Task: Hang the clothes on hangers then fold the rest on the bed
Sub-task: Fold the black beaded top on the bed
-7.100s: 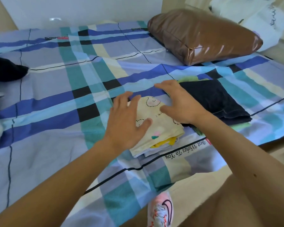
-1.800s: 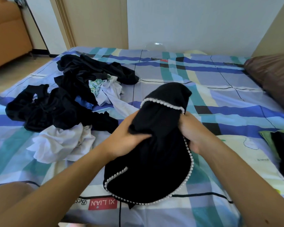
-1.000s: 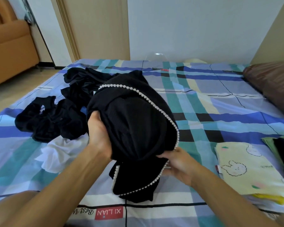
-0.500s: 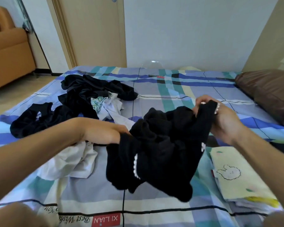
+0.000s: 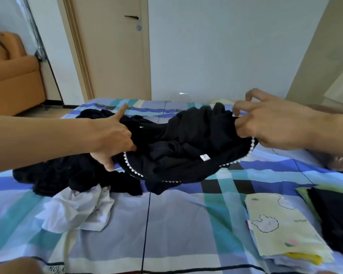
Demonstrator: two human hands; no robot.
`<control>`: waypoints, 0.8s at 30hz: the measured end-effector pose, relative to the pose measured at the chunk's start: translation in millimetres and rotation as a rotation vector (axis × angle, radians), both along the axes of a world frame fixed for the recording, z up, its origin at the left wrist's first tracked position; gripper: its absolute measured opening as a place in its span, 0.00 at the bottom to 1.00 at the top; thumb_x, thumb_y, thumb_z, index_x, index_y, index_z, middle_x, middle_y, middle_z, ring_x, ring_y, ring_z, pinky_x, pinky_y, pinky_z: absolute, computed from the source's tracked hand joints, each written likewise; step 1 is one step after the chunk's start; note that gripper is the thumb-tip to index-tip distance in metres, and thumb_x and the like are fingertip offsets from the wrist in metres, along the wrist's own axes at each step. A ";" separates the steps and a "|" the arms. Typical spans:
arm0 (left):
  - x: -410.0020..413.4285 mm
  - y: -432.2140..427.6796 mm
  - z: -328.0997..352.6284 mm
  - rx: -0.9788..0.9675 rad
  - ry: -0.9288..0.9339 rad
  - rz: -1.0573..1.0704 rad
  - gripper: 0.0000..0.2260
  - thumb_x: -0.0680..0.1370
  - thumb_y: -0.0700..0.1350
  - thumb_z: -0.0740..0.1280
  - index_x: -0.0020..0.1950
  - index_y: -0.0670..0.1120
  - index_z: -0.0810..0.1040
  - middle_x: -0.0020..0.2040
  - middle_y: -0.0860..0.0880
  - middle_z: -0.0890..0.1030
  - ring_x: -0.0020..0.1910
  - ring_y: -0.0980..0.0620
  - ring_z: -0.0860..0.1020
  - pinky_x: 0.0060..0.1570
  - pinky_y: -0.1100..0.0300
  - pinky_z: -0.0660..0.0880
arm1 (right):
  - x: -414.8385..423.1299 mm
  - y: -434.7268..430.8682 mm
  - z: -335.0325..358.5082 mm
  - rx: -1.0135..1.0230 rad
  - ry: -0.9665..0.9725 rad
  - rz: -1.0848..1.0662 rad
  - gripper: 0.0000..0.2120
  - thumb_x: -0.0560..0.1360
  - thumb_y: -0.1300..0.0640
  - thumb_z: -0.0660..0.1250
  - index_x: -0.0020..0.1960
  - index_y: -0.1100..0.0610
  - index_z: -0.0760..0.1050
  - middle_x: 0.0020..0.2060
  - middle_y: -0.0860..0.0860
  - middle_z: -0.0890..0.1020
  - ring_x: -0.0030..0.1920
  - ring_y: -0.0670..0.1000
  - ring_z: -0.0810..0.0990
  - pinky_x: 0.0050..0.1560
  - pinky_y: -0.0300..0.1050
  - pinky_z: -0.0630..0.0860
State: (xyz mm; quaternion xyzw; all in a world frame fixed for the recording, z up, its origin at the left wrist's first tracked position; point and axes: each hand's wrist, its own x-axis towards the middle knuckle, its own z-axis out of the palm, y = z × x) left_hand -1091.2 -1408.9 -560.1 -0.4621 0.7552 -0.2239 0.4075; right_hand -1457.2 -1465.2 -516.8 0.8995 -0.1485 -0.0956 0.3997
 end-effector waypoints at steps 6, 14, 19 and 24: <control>12.8 -3.4 24.4 -0.204 0.125 -0.040 0.22 0.72 0.71 0.61 0.53 0.57 0.77 0.51 0.58 0.79 0.61 0.57 0.75 0.74 0.33 0.34 | 2.4 8.2 -14.6 -0.128 -0.029 0.010 0.22 0.66 0.64 0.46 0.35 0.50 0.77 0.32 0.47 0.78 0.51 0.57 0.77 0.57 0.59 0.69; 21.4 -0.9 43.6 -0.206 0.425 0.020 0.13 0.83 0.54 0.55 0.67 0.60 0.67 0.45 0.55 0.80 0.60 0.57 0.77 0.75 0.40 0.31 | 3.7 -5.8 3.3 -0.119 -0.182 -0.110 0.21 0.65 0.53 0.50 0.45 0.49 0.81 0.47 0.47 0.83 0.70 0.58 0.73 0.73 0.64 0.61; 31.3 -2.3 54.3 -0.200 0.325 -0.004 0.18 0.82 0.53 0.55 0.71 0.62 0.70 0.63 0.61 0.77 0.70 0.62 0.66 0.74 0.38 0.32 | 2.9 -2.5 33.9 -0.006 -0.326 -0.113 0.05 0.68 0.51 0.56 0.39 0.50 0.70 0.46 0.46 0.80 0.73 0.57 0.70 0.72 0.62 0.66; 47.1 3.5 65.8 0.012 0.585 -0.017 0.18 0.78 0.44 0.59 0.53 0.70 0.73 0.53 0.66 0.76 0.62 0.67 0.69 0.75 0.43 0.35 | -4.5 0.2 51.9 0.427 -0.475 -0.127 0.01 0.72 0.51 0.61 0.42 0.45 0.70 0.46 0.41 0.78 0.64 0.53 0.76 0.63 0.55 0.73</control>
